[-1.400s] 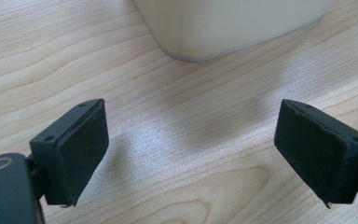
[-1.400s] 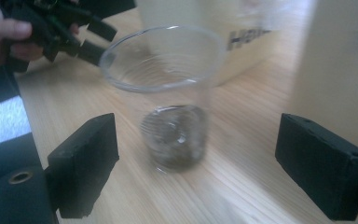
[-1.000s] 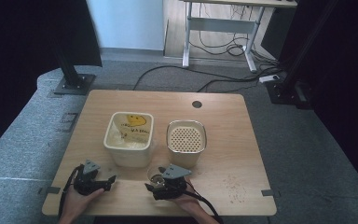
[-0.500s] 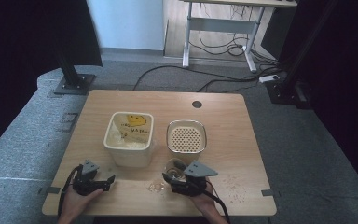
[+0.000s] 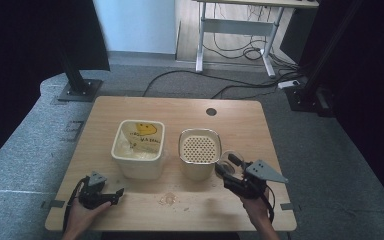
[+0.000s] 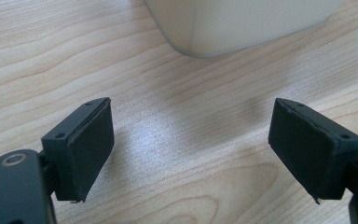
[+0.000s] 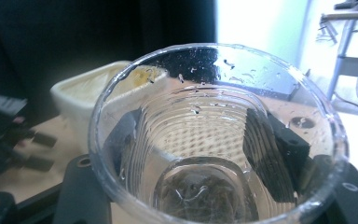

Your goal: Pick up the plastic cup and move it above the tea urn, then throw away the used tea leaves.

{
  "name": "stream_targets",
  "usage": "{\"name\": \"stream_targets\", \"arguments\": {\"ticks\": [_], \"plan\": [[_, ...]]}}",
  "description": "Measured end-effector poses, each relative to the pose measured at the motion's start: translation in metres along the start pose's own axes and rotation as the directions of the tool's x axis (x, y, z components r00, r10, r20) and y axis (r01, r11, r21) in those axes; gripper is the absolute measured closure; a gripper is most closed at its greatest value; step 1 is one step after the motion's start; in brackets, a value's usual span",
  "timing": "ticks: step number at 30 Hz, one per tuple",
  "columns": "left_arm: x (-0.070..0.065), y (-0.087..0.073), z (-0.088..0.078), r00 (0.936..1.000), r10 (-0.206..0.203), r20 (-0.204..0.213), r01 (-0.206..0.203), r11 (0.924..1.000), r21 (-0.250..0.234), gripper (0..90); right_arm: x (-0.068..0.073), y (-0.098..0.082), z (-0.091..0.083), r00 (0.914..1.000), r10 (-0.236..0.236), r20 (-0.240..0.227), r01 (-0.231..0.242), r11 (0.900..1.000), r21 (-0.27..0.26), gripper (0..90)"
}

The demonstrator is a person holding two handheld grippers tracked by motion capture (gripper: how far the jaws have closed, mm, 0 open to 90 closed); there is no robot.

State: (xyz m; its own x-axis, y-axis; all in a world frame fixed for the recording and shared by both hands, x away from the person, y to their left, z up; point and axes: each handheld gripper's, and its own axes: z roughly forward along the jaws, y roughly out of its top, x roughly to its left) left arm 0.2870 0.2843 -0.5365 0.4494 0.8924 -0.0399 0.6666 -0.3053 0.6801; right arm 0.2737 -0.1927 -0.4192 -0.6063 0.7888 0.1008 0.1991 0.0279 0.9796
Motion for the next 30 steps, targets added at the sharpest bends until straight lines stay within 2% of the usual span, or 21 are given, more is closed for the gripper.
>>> {"name": "stream_targets", "arguments": {"ticks": [6,7,8,9,12,13,14,15,16,19,21,24,25,26,27,29,30], "plan": [[0.000,0.000,0.002,1.0000,-0.006,0.004,0.006,1.0000,0.003,14.4,-0.018,0.022,0.004,0.9988,0.000,0.050,0.001,1.000,-0.015,39.8],[0.001,-0.001,0.002,1.0000,0.002,0.004,-0.002,0.9999,0.010,14.4,-0.024,0.031,0.010,0.9972,-0.018,0.072,0.019,1.000,-0.008,39.8],[0.001,-0.001,0.002,1.0000,0.002,0.004,-0.002,0.9999,0.010,14.4,-0.024,0.031,0.010,0.9972,-0.018,0.072,0.019,1.000,-0.008,39.8],[0.001,-0.001,0.002,1.0000,0.001,0.005,-0.001,0.9999,0.010,14.4,-0.030,0.040,0.018,0.9951,-0.036,0.092,0.037,0.999,0.000,39.7],[0.001,0.000,0.002,1.0000,0.000,0.006,0.000,1.0000,0.008,14.3,-0.035,0.047,0.028,0.9917,-0.063,0.112,0.062,0.998,0.016,39.7],[0.001,0.000,0.002,1.0000,0.000,0.005,0.000,1.0000,0.009,14.4,-0.038,0.054,0.038,0.9869,-0.097,0.129,0.093,0.995,0.037,39.7],[0.001,0.000,0.002,1.0000,0.000,0.005,0.000,1.0000,0.009,14.4,-0.038,0.054,0.038,0.9869,-0.097,0.129,0.093,0.995,0.037,39.7],[0.002,-0.001,0.002,1.0000,-0.001,0.005,0.001,0.9999,0.011,14.4,-0.039,0.059,0.048,0.9807,-0.133,0.143,0.125,0.990,0.069,39.5],[0.002,-0.001,0.002,1.0000,-0.001,0.005,0.001,0.9999,0.011,14.4,-0.039,0.059,0.048,0.9807,-0.133,0.143,0.125,0.990,0.069,39.5],[0.003,-0.001,0.003,1.0000,-0.003,0.005,0.003,0.9998,0.018,14.4,-0.042,0.069,0.063,0.9721,-0.177,0.154,0.160,0.980,0.114,39.4],[0.004,-0.001,0.003,1.0000,-0.004,0.005,0.004,0.9998,0.019,14.4,-0.042,0.071,0.066,0.9693,-0.188,0.158,0.170,0.978,0.123,39.3],[0.004,-0.001,0.002,1.0000,-0.006,0.004,0.006,0.9998,0.017,14.4,-0.040,0.073,0.074,0.9559,-0.236,0.174,0.213,0.967,0.143,39.2],[0.005,-0.002,0.001,1.0000,-0.006,0.004,0.006,0.9999,0.013,14.4,-0.038,0.072,0.079,0.9476,-0.263,0.181,0.237,0.959,0.156,39.1],[0.005,-0.002,0.001,1.0000,-0.006,0.004,0.006,0.9999,0.013,14.4,-0.038,0.072,0.079,0.9476,-0.263,0.181,0.237,0.959,0.156,39.1],[0.005,-0.002,0.001,1.0000,-0.008,0.003,0.008,0.9999,0.012,14.4,-0.036,0.071,0.083,0.9405,-0.284,0.187,0.254,0.953,0.167,39.1],[0.005,-0.002,0.001,1.0000,-0.009,0.003,0.009,0.9999,0.013,14.4,-0.036,0.070,0.086,0.9326,-0.306,0.191,0.272,0.944,0.184,39.1],[0.005,-0.002,0.001,1.0000,-0.009,0.003,0.009,0.9999,0.014,14.4,-0.036,0.070,0.086,0.9326,-0.306,0.191,0.272,0.944,0.184,39.1]]}}
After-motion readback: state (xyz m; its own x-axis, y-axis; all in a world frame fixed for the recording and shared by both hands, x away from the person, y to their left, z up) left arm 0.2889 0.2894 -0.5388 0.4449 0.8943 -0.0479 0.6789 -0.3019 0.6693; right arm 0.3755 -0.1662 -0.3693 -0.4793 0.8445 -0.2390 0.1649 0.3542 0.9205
